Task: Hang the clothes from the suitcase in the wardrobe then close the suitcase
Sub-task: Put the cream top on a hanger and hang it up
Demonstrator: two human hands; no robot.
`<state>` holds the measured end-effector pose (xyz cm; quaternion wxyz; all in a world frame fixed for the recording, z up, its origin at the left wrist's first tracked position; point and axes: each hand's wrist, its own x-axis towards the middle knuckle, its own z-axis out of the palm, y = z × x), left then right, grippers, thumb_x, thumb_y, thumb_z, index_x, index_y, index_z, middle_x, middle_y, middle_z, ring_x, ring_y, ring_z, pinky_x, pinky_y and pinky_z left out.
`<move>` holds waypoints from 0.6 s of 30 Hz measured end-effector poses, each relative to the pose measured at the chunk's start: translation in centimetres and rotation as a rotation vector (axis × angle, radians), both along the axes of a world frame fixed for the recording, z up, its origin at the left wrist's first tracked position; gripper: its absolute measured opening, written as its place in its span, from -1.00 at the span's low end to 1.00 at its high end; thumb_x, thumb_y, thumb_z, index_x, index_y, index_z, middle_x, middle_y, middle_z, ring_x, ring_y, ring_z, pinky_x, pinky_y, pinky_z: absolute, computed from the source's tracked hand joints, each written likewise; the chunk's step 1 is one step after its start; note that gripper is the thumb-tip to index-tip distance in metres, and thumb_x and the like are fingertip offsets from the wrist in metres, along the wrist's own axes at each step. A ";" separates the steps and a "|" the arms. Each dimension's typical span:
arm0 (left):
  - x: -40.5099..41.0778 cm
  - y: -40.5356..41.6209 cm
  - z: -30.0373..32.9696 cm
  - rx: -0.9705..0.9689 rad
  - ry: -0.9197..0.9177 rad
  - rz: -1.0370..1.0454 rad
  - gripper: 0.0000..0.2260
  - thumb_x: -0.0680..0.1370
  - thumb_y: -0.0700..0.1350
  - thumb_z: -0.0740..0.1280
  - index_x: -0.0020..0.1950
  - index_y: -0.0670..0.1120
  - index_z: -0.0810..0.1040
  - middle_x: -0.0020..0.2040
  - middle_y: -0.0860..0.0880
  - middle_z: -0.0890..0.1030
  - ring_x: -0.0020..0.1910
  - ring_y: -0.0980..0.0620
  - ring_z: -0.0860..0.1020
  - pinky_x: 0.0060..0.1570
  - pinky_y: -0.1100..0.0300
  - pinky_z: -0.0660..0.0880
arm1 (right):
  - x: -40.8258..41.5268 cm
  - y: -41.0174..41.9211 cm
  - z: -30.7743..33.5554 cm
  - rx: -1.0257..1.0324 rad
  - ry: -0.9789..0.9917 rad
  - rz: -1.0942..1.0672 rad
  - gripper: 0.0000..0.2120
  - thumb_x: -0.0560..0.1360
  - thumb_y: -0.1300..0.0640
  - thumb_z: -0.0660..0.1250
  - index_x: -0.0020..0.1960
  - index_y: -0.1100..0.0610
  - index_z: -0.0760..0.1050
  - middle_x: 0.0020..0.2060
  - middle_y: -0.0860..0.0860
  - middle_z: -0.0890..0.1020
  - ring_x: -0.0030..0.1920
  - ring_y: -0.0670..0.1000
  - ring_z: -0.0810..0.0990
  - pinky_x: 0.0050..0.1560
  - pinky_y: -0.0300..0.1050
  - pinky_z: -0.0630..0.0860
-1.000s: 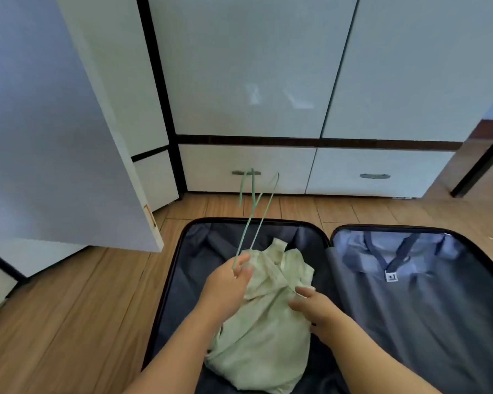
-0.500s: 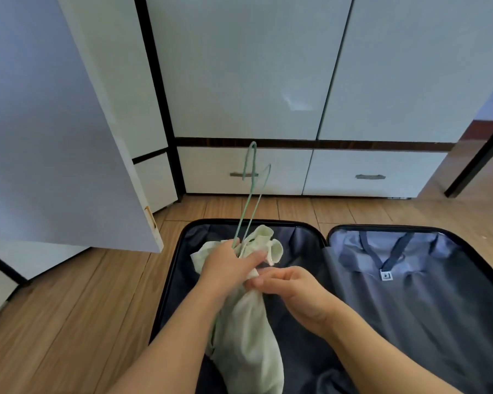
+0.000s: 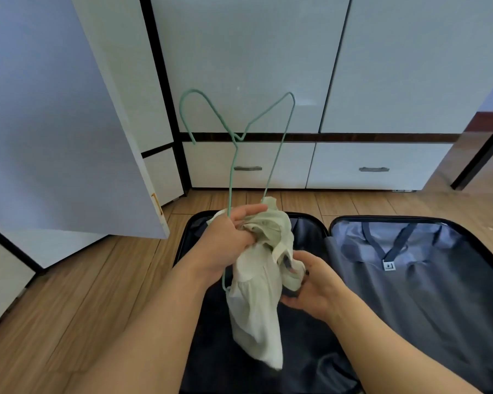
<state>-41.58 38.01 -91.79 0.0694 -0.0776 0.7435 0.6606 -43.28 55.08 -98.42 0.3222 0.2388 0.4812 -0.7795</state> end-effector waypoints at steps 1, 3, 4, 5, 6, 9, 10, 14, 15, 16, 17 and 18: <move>-0.1 -0.1 0.0 -0.018 0.014 -0.002 -0.55 0.49 -0.42 0.26 0.21 0.06 0.58 0.09 0.07 0.64 0.06 0.14 0.60 -0.02 0.32 0.54 | -0.1 0.1 -0.3 -0.068 0.036 0.005 -0.80 0.43 0.16 0.36 0.04 0.17 0.57 -0.14 0.08 0.66 -0.14 0.06 0.62 -0.09 0.00 0.56; -0.1 -0.4 -0.2 -0.096 0.011 0.009 -0.58 0.50 -0.37 0.28 0.18 0.08 0.59 0.12 0.09 0.62 0.08 0.14 0.57 0.05 0.27 0.52 | -0.5 0.3 -0.4 -0.096 0.154 0.039 -0.85 0.47 0.15 0.34 0.02 0.14 0.58 -0.17 0.03 0.66 -0.21 -0.04 0.62 -0.19 -0.14 0.52; 0.1 -0.7 -0.4 -0.143 -0.001 0.009 -0.62 0.51 -0.35 0.29 0.15 0.09 0.59 0.11 0.08 0.62 0.04 0.14 0.57 0.01 0.29 0.52 | -0.8 0.4 -0.3 -0.065 0.217 0.073 -0.87 0.47 0.15 0.36 0.01 0.14 0.59 -0.17 0.03 0.66 -0.21 -0.06 0.61 -0.17 -0.17 0.51; 0.2 -1.0 -0.8 -0.191 -0.023 0.009 -0.66 0.51 -0.31 0.29 0.11 0.10 0.60 0.05 0.06 0.64 -0.04 0.13 0.58 -0.11 0.33 0.52 | -0.9 0.6 0.0 0.009 0.272 0.109 -0.87 0.47 0.16 0.38 0.00 0.16 0.58 -0.15 0.04 0.66 -0.20 -0.05 0.61 -0.13 -0.16 0.51; 0.4 -1.3 -1.1 -0.234 -0.052 0.022 -0.71 0.52 -0.29 0.29 0.07 0.08 0.61 -0.03 0.03 0.65 -0.13 0.10 0.57 -0.24 0.34 0.49 | -1.0 0.8 0.2 0.136 0.320 0.150 -0.85 0.46 0.16 0.41 0.00 0.18 0.58 -0.15 0.06 0.66 -0.18 -0.04 0.60 -0.11 -0.15 0.51; 0.7 -2.2 -1.9 -0.324 -0.145 0.093 -0.79 0.48 -0.29 0.29 -0.07 -0.02 0.65 -0.08 -0.05 0.65 -0.11 -0.10 0.60 -0.19 0.12 0.55 | -1.2 1.6 0.9 0.507 0.368 0.202 -0.80 0.45 0.08 0.44 -0.12 0.22 0.56 -0.28 0.06 0.58 -0.29 -0.03 0.51 -0.26 -0.18 0.44; 0.8 -2.6 -2.2 -0.382 -0.159 0.095 -0.81 0.47 -0.30 0.30 -0.10 -0.04 0.63 -0.08 -0.05 0.64 -0.07 -0.12 0.60 -0.14 0.07 0.57 | -1.4 1.8 1.1 0.593 0.371 0.198 -0.77 0.44 0.02 0.43 -0.20 0.18 0.53 -0.32 0.06 0.54 -0.32 -0.02 0.46 -0.29 -0.17 0.39; 1.3 -3.7 -2.7 -0.609 -0.170 0.024 -0.76 0.41 -0.13 0.48 0.03 -0.03 0.55 -0.04 0.00 0.60 -0.02 -0.01 0.56 0.05 0.00 0.55 | -2.0 2.4 3.5 0.716 0.432 0.038 -0.68 0.44 -0.05 0.41 -0.31 0.19 0.52 -0.32 0.10 0.60 -0.25 0.04 0.55 -0.17 -0.08 0.45; 1.4 -3.8 -2.6 -0.589 -0.158 0.022 -0.62 0.38 -0.12 0.52 0.15 0.00 0.51 0.02 0.02 0.60 0.01 0.02 0.57 0.06 0.02 0.55 | -2.2 2.6 4.2 0.588 0.403 -0.034 -0.66 0.46 -0.05 0.39 -0.32 0.18 0.51 -0.37 0.07 0.60 -0.27 0.02 0.55 -0.14 -0.09 0.48; 1.3 -3.9 -2.5 -0.541 -0.144 0.028 -0.50 0.38 -0.13 0.52 0.27 0.04 0.45 0.07 0.03 0.60 0.01 0.04 0.58 0.03 0.06 0.56 | -2.5 2.7 4.8 0.414 0.359 -0.093 -0.64 0.49 -0.06 0.37 -0.33 0.18 0.50 -0.44 0.05 0.59 -0.31 0.01 0.55 -0.10 -0.09 0.50; 1.3 -4.0 -2.4 -0.474 -0.127 0.027 -0.46 0.41 -0.17 0.50 0.34 0.06 0.41 0.08 0.04 0.62 -0.02 0.06 0.60 -0.05 0.13 0.57 | -2.7 2.9 5.3 0.219 0.314 -0.144 -0.63 0.51 -0.06 0.34 -0.32 0.19 0.49 -0.48 0.03 0.57 -0.32 0.01 0.55 -0.08 -0.09 0.52; 1.3 -4.0 -2.2 -0.403 -0.117 0.019 -0.50 0.46 -0.24 0.44 0.35 0.02 0.41 0.06 0.03 0.64 -0.07 0.07 0.62 -0.15 0.18 0.57 | -2.8 3.1 5.7 0.043 0.285 -0.188 -0.66 0.53 -0.04 0.31 -0.24 0.21 0.52 -0.46 0.03 0.58 -0.31 0.01 0.57 -0.07 -0.08 0.53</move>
